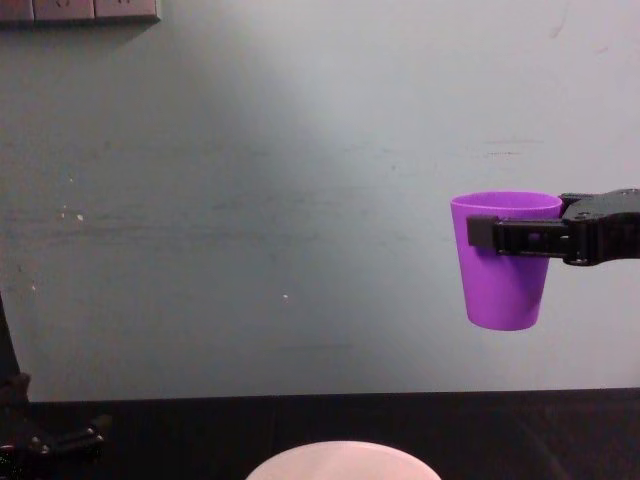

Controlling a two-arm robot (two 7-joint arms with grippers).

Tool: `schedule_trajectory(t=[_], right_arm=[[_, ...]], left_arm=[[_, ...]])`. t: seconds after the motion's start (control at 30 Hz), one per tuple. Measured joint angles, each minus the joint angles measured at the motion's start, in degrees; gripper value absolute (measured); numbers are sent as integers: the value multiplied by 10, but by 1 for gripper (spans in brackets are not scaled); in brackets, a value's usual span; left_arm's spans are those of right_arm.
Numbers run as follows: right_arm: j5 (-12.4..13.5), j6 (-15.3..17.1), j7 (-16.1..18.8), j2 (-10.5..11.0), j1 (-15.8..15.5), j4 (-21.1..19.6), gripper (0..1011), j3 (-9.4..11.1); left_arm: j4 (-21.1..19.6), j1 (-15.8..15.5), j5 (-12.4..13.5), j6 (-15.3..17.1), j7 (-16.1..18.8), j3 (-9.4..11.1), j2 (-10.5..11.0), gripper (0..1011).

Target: Pick up the cup and pour the mung beans from the cup into the bowl.

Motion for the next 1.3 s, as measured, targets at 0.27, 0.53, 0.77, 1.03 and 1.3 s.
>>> schedule_trajectory(t=[0.27, 0.53, 0.77, 1.03, 1.3], right_arm=[[0, 0, 0, 0, 0, 0, 732, 0], [0, 0, 0, 0, 0, 0, 733, 0], [0, 0, 0, 0, 0, 0, 732, 0], [0, 0, 0, 0, 0, 0, 732, 0], [0, 0, 0, 0, 0, 0, 733, 0]], left_arm=[[0, 0, 0, 0, 0, 0, 0, 1000], [0, 0, 0, 0, 0, 0, 0, 1000], [0, 0, 0, 0, 0, 0, 0, 1000], [0, 0, 0, 0, 0, 0, 0, 1000], [0, 0, 0, 0, 0, 0, 0, 1000]])
